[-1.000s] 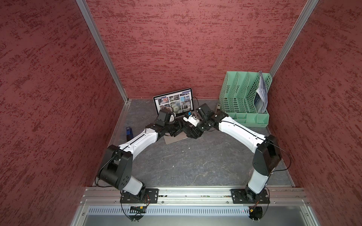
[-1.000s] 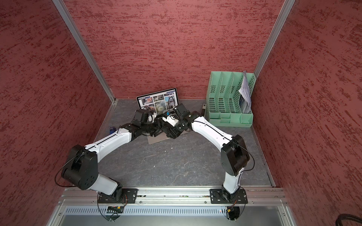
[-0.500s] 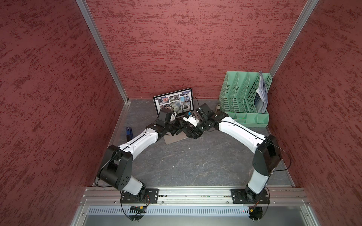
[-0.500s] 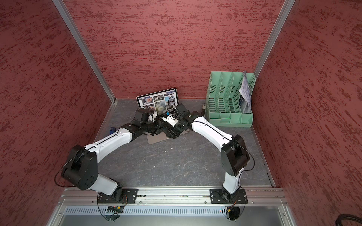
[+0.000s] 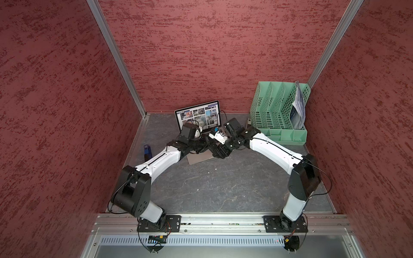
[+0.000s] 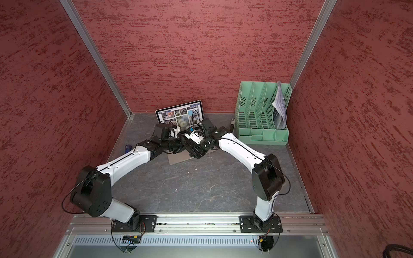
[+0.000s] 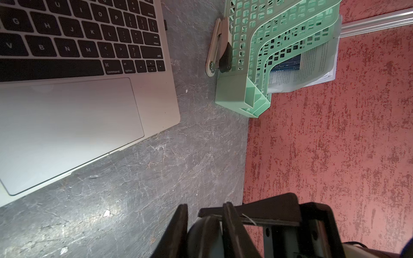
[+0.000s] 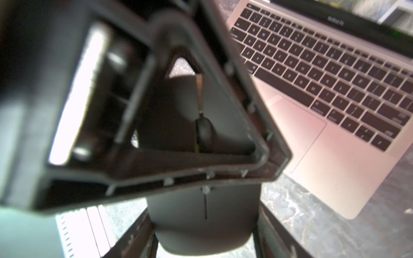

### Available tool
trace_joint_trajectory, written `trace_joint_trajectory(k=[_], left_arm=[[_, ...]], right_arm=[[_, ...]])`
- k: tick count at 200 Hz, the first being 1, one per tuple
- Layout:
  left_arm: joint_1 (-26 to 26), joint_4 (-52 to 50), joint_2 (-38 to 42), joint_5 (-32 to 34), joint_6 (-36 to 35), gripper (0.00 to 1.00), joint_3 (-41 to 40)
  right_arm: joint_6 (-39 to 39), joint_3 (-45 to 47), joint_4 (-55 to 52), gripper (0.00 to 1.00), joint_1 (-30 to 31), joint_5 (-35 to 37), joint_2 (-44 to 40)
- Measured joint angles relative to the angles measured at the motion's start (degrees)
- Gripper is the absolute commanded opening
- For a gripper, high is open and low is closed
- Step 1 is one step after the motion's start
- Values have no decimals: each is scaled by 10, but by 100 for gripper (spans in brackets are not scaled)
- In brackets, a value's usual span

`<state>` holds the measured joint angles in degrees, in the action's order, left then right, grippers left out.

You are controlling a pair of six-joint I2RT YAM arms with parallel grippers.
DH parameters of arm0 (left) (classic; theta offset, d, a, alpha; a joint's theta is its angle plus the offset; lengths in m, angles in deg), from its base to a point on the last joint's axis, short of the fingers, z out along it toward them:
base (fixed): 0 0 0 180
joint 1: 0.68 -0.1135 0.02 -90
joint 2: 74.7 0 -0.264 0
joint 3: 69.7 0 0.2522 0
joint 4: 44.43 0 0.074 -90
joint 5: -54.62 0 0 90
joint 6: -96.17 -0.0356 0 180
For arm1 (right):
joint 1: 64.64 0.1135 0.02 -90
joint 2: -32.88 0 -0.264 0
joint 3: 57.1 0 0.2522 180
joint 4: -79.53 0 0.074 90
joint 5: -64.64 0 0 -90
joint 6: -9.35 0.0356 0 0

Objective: Remove the wireless mouse receiver from the laptop
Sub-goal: Pick up the mouse from the center of the board.

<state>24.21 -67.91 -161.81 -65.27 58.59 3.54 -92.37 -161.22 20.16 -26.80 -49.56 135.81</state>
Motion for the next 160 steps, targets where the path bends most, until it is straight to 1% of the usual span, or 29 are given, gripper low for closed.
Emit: trace_joint_trajectory(k=[4, 7, 13, 28, 41, 57, 71, 90, 109, 127, 160], left_arm=[[0, -2, 0, 0, 1, 23, 0], [0, -4, 0, 0, 1, 23, 0], [0, -7, 0, 0, 1, 23, 0], [0, -28, -1, 2, 2, 24, 6], [0, -56, -9, 5, 1, 24, 24], [-1, -104, -29, 5, -2, 25, 64], [-4, -159, -50, 5, -4, 25, 111], [-12, -223, -76, -2, -3, 25, 168], [-24, -271, -99, -22, -1, 25, 209], [-33, -304, -118, -44, 4, 25, 229], [-37, -337, -136, -75, 19, 25, 232]], right_arm=[[0, -2, 2, 76, 0, 0, 0], [0, -3, 3, 79, 0, 1, 0], [0, -6, 5, 83, 0, 3, 0], [1, -8, 10, 84, 1, 16, -1], [0, -7, 11, 85, 5, 42, -5], [-11, -6, 12, 86, 25, 102, -20], [-28, 8, 19, 86, 55, 167, -47], [-54, 49, 39, 86, 105, 244, -90], [-71, 97, 71, 85, 142, 298, -120], [-81, 139, 109, 84, 153, 344, -132], [-100, 198, 193, 81, 157, 423, -135]])
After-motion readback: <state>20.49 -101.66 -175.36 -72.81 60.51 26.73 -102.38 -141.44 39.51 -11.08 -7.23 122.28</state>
